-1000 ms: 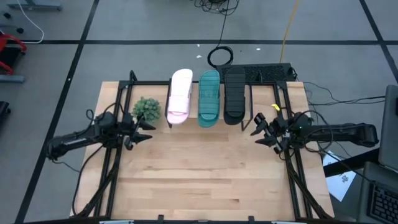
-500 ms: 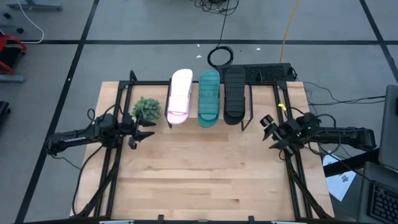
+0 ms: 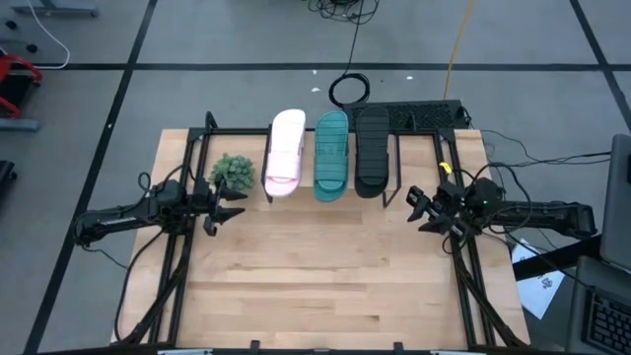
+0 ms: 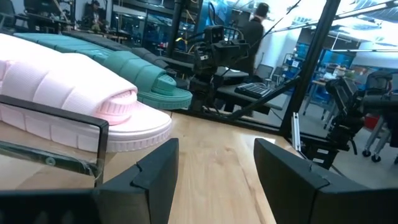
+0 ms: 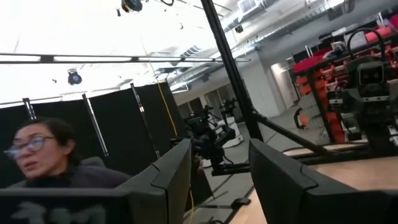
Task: Pick and place slides into the shelf
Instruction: Return to Home Position
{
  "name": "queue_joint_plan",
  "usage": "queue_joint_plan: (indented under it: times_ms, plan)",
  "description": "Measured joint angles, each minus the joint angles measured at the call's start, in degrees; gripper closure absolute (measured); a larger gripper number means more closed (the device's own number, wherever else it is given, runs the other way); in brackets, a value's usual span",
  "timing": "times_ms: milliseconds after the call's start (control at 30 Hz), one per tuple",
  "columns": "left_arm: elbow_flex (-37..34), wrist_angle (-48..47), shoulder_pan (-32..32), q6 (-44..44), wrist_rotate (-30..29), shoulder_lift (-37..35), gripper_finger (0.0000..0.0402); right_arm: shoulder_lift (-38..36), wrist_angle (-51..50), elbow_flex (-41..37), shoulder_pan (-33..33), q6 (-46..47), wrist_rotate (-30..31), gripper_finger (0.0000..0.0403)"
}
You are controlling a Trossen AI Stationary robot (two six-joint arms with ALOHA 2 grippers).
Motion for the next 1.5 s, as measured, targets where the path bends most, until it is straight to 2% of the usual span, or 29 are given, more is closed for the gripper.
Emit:
queue_joint_plan:
  times_ms: [267,600,1100,1167,1267,1333,1400,1500]
  plan:
    - [0.0,0.0,0.0,0.0,0.0,0.0,0.0192,-0.9,-0.4,0.0,0.0,-0.6,0.0,0.0250]
    - [0.0,0.0,0.0,0.0,0.0,0.0,0.0192,-12.1,-3.7,-0.1,0.3,-0.6,0.0,0.0250]
    - [0.0,0.0,0.0,0.1,0.0,0.0,0.0192,-20.4,-3.8,-0.1,2.2,-0.6,0.0,0.0250]
    - [0.0,0.0,0.0,0.1,0.0,0.0,0.0192,-21.3,-4.8,-0.1,2.6,-3.2,-1.6,0.0250]
    - [0.0,0.0,0.0,0.1,0.0,0.0,0.0192,-22.1,-11.4,-0.1,2.6,-7.7,-9.6,0.0250]
    - [0.0,0.1,0.0,0.1,0.0,0.0,0.0192,-22.1,-20.5,-0.1,2.6,-9.1,-10.8,0.0250]
    - [0.0,0.0,0.0,0.1,0.0,0.0,0.0192,-22.1,-31.2,-0.1,2.6,-12.5,-6.3,0.0250]
    - [0.0,0.1,0.0,0.1,0.0,0.0,0.0192,-22.1,-44.8,-0.1,3.2,-18.6,6.5,0.0250]
